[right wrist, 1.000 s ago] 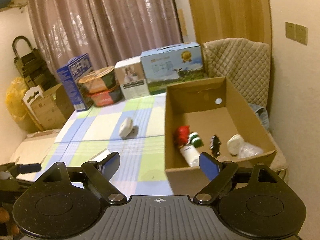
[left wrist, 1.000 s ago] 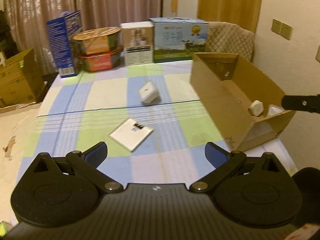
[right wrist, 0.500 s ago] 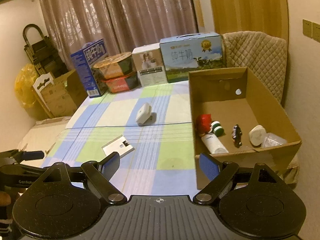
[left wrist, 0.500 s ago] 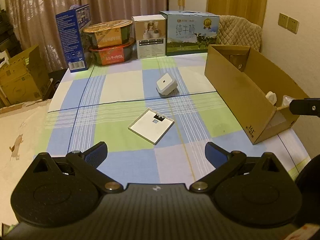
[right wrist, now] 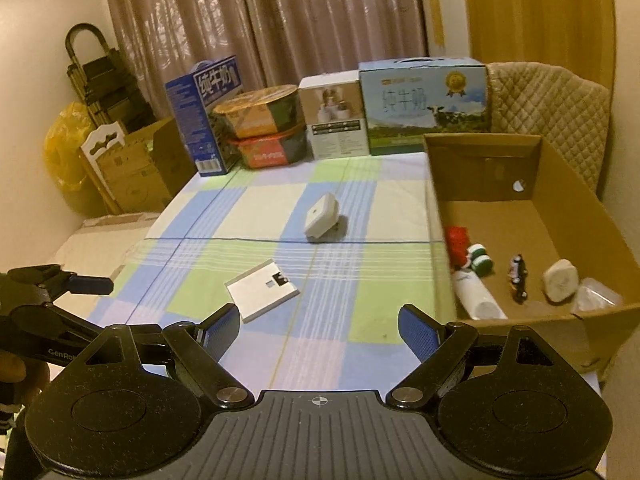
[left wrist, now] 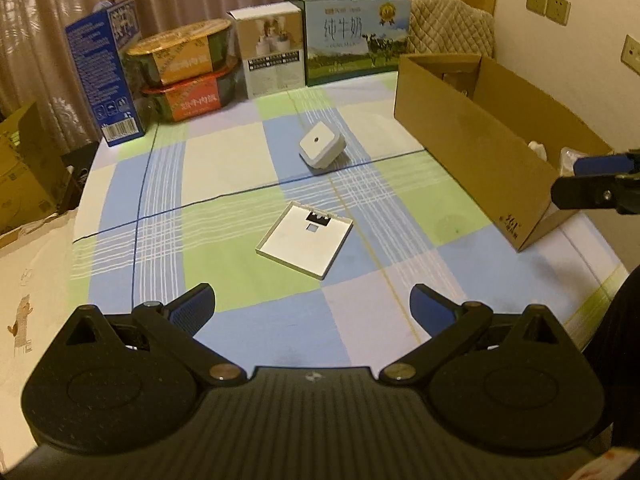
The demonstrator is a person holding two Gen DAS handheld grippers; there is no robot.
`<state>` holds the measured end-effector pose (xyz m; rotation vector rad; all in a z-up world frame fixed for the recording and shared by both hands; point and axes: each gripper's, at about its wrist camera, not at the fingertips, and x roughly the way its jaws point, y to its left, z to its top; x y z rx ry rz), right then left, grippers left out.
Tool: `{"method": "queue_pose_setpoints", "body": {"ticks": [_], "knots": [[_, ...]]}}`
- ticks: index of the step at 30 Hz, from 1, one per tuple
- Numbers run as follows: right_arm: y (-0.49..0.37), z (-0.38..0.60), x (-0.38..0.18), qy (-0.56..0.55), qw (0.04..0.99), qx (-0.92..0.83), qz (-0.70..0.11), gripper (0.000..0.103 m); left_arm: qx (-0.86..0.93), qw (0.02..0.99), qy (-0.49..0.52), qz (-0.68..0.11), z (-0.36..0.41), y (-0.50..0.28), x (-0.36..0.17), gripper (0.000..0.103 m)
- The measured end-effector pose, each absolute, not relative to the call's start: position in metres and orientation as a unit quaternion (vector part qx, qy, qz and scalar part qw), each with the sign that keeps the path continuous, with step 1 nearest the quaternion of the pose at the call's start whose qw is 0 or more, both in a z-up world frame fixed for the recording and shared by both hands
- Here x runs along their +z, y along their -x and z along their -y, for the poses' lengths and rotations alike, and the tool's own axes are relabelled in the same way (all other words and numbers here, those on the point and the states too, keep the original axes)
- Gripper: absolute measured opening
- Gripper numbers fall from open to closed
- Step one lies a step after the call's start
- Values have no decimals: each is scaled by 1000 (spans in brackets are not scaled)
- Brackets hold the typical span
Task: Organize rigid objects
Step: 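Move the left gripper to the white square panel while the right heads toward the white plug, then close the left gripper on the edge of the white square panel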
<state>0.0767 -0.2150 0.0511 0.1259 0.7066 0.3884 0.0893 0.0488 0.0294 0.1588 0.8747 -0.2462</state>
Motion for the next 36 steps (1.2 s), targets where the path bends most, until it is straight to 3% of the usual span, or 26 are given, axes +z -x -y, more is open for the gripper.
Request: {"method": "queue_pose_setpoints", "body": {"ticks": [12, 30, 35, 36], "knots": [[-138, 174, 11, -55, 911, 192, -362, 84, -192, 865, -126, -445, -67, -149, -27, 102], [-224, 162, -47, -46, 907, 164, -384, 84, -283, 828, -156, -459, -36, -239, -99, 102], [-233, 165, -51, -51, 907, 160, -385, 84, -277, 833, -150, -455, -33, -247, -105, 95], [-234, 165, -52, -51, 907, 160, -385, 84, -273, 835, -142, -455, -34, -248, -104, 90]]}}
